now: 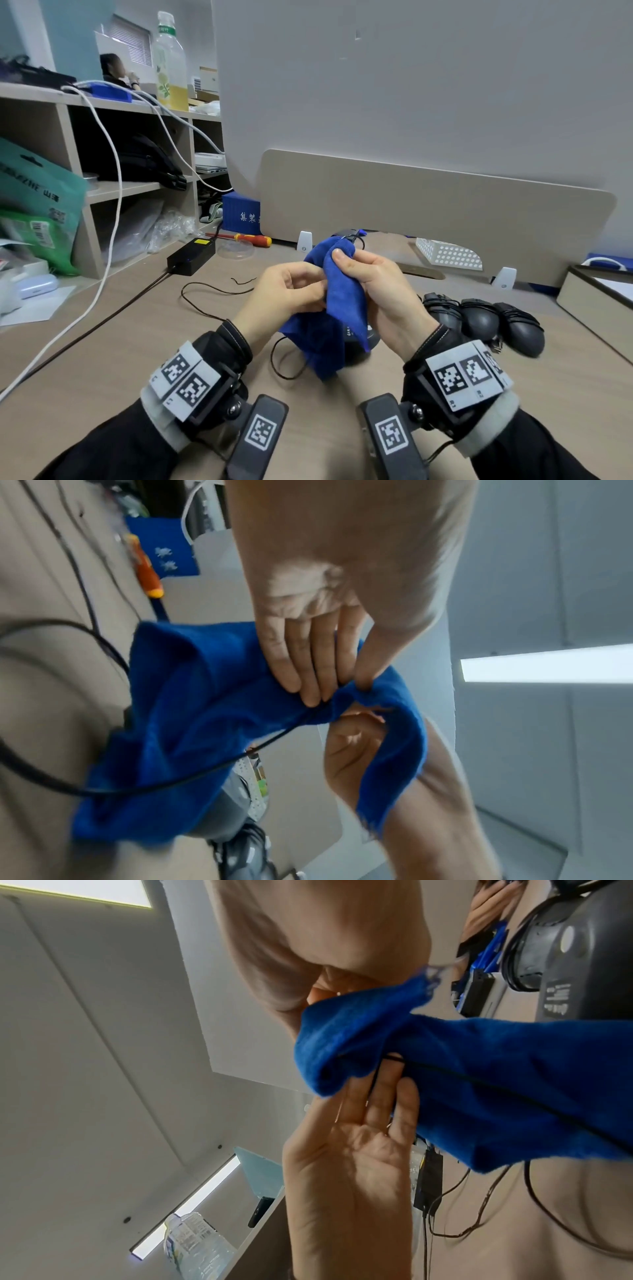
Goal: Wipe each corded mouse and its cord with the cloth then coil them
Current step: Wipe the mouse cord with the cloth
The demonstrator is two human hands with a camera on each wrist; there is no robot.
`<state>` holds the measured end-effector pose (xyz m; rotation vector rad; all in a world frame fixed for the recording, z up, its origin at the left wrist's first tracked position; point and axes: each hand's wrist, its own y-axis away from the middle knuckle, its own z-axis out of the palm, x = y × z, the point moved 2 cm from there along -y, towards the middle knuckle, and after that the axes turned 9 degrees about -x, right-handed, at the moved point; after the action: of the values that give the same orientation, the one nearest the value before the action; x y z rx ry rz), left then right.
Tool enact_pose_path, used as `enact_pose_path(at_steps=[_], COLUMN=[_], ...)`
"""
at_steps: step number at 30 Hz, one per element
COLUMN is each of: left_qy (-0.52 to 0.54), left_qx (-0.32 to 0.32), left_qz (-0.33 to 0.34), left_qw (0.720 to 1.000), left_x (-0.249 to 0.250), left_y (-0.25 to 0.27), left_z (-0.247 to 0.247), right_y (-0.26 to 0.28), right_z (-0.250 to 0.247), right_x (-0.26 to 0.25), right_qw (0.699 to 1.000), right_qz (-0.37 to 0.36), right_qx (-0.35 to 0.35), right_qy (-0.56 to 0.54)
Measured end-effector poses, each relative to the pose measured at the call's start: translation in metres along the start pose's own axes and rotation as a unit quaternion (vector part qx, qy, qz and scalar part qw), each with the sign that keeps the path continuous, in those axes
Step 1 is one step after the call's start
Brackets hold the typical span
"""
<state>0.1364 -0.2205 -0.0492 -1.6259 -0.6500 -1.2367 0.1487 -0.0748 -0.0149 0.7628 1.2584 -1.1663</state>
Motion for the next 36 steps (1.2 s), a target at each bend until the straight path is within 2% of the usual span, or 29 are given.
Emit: enact_pose_path(at_steps=[4,10,15,20,28,33,36], left_qy=[0.054,0.003,0.015,-0.011,0.024,-0.026,-0.021], left_qx=[0.030,0.072,0.088,0.100,0.021,-0.019,-0.054], left_qz=[-0.014,0.028,0.005,0.000,-0.007,-0.007,-0.034], left_qw=[0.998,0.997,0.996,0.995,0.999,0.999,0.998], left_x=[0.000,0.000,-0.001,0.001,0.003,-0.001,-0.006], left_y=[-0.002,-0.003,-0.003,-0.002,-0.002,-0.001,0.000], left_z=[0.000,-0.004,-0.001,0.000,-0.007,-0.004,-0.003], right_y=[0.000,0.002,0.003,-0.001,0.002,0.002,0.005], right_z=[-0.006,-0.013,-0.003,0.009,0.009,-0.010,-0.018], right_x=[-0.004,-0.001,0.002,0.014,-0.003,-0.030,-0.038], right_qw=[0.997,0.974,0.986,0.998,0.997,0.990,0.985], right_qz=[0.004,0.065,0.039,-0.016,-0.069,-0.117,-0.145], right_qx=[0.003,-0.029,-0.077,-0.037,0.005,0.049,0.054], right_qy=[-0.075,-0.217,-0.143,-0.056,-0.036,-0.060,-0.074])
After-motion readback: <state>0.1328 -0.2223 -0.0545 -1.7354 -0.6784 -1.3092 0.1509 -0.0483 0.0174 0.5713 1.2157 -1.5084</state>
